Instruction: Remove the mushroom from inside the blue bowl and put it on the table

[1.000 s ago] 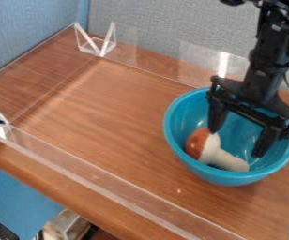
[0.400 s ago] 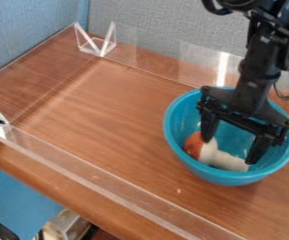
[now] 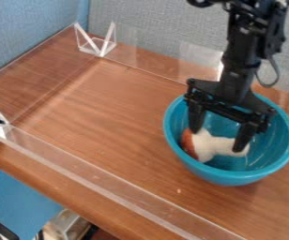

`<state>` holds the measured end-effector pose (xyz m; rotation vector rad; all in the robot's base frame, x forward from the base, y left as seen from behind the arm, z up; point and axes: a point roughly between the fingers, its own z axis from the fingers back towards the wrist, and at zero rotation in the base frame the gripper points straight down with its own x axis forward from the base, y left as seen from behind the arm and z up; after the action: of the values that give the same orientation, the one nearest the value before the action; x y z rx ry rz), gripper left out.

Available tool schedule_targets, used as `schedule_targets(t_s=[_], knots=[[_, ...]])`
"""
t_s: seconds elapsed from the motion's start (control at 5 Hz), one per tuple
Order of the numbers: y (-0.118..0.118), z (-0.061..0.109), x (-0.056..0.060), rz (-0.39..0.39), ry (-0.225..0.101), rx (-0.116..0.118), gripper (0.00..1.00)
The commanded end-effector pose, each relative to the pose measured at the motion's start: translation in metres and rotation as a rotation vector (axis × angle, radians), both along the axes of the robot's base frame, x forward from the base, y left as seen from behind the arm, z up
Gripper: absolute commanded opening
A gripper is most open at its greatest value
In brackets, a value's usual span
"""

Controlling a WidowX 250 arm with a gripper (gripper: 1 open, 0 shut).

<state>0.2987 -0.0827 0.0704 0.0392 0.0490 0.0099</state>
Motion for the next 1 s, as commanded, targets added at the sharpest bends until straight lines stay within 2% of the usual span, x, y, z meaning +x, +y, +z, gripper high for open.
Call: schedule_targets(t_s=[0.0, 0.2, 0.6, 0.8], knots=[[0.007, 0.015, 0.009, -0.009, -0.058, -0.021, 1.00], [0.010, 0.012, 0.012, -0.027, -0.055, -0.027, 1.00], [0.004, 0.003, 0.015, -0.001, -0.046, -0.035, 1.00], [0.002, -0.007, 0.017, 0.033, -0.043, -0.041, 1.00]])
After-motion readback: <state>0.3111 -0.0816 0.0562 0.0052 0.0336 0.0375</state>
